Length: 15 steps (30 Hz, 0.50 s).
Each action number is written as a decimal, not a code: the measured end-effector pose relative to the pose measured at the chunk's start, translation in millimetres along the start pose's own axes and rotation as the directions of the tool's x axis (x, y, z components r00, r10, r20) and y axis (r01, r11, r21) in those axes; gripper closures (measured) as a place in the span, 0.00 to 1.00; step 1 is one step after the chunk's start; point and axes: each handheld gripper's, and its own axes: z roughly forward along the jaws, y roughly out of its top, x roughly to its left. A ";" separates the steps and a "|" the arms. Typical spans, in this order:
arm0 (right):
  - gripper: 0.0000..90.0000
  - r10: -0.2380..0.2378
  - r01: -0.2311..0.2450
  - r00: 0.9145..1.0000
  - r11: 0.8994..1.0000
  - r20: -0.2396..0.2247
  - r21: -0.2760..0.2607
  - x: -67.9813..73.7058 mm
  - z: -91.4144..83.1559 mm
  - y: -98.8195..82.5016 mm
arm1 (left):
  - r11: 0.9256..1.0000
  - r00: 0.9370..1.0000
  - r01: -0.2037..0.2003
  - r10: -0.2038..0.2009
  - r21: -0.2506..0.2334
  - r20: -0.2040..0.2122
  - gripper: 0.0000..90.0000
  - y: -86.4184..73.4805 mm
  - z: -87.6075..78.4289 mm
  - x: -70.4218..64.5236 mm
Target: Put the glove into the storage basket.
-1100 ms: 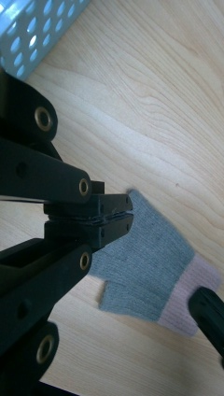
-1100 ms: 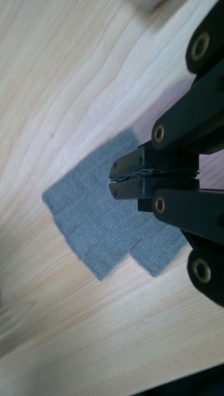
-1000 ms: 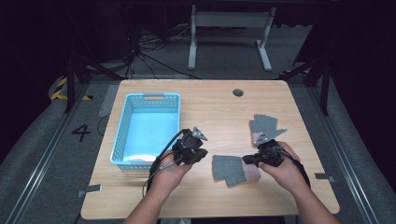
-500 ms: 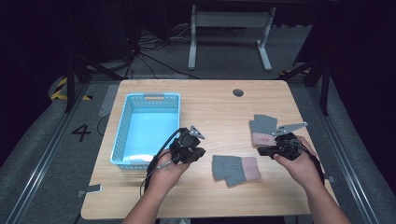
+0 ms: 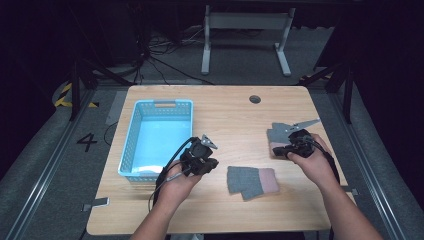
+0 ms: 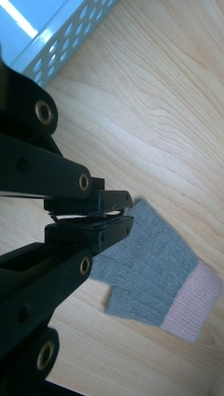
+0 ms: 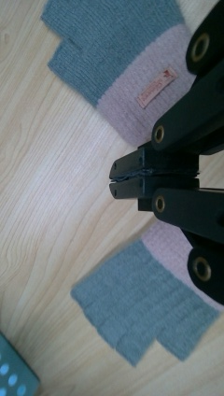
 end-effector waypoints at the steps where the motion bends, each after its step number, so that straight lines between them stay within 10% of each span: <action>1: 1.00 0.000 0.000 1.000 1.000 0.005 0.006 -1.4 3.5 1.9 | 1.000 1.000 -0.001 0.001 0.002 0.000 0.95 -0.1 -0.1 0.4; 15: 1.00 0.029 -0.032 0.999 0.994 0.031 0.101 -21.5 48.0 13.5 | 1.000 1.000 0.004 -0.004 0.007 0.003 0.95 -0.9 0.3 2.7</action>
